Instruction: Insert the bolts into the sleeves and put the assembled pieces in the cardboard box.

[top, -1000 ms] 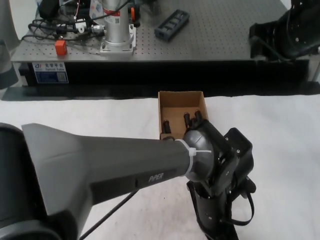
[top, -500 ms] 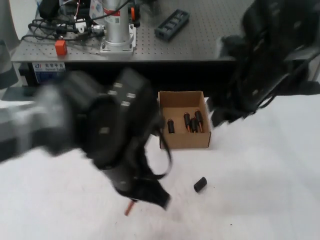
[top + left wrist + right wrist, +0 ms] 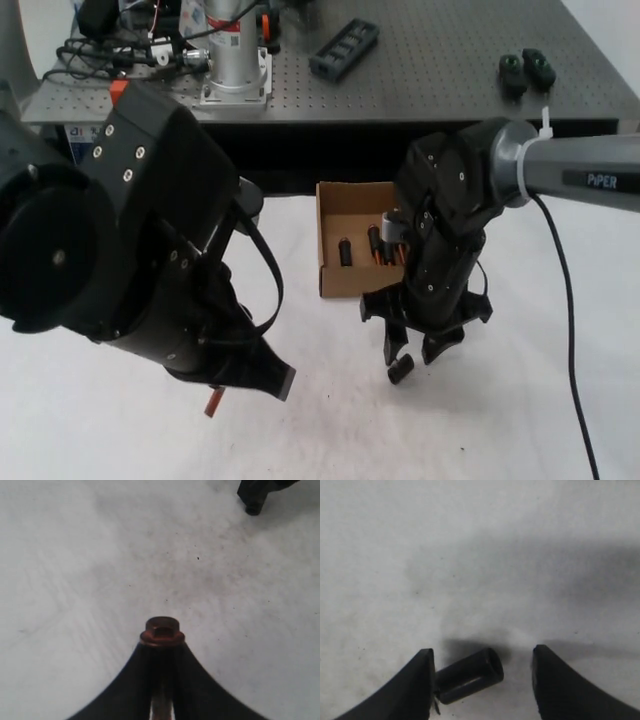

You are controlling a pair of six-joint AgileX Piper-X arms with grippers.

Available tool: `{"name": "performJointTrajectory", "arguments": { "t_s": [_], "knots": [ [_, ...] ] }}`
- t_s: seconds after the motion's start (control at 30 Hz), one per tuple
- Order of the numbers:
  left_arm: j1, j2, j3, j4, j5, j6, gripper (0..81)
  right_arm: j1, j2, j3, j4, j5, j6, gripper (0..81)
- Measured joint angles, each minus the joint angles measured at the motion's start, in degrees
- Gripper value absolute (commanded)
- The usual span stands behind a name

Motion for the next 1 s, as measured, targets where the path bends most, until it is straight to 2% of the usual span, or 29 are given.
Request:
{"name": "performJointTrajectory", "arguments": {
  "t_s": [0.17, 0.63, 0.77, 1.0],
  "knots": [
    [0.00, 0.00, 0.00, 0.00, 0.00, 0.00, 0.6, 0.11, 0.00, 0.00, 0.12, -2.24, 1.54, 35.4],
    [0.00, 0.00, 0.00, 0.00, 0.00, 0.00, 0.6, 2.29, 0.53, 0.00, 1.38, -2.77, 2.09, 35.2],
    [0.00, 0.00, 0.00, 0.00, 0.00, 0.00, 0.6, 2.28, 1.02, 0.00, 1.83, -2.97, 0.99, 28.9],
    [0.00, 0.00, 0.00, 0.00, 0.47, 0.00, 0.6, 2.28, 0.99, 0.00, 1.83, -1.91, -3.09, 25.6]
  ]
}}
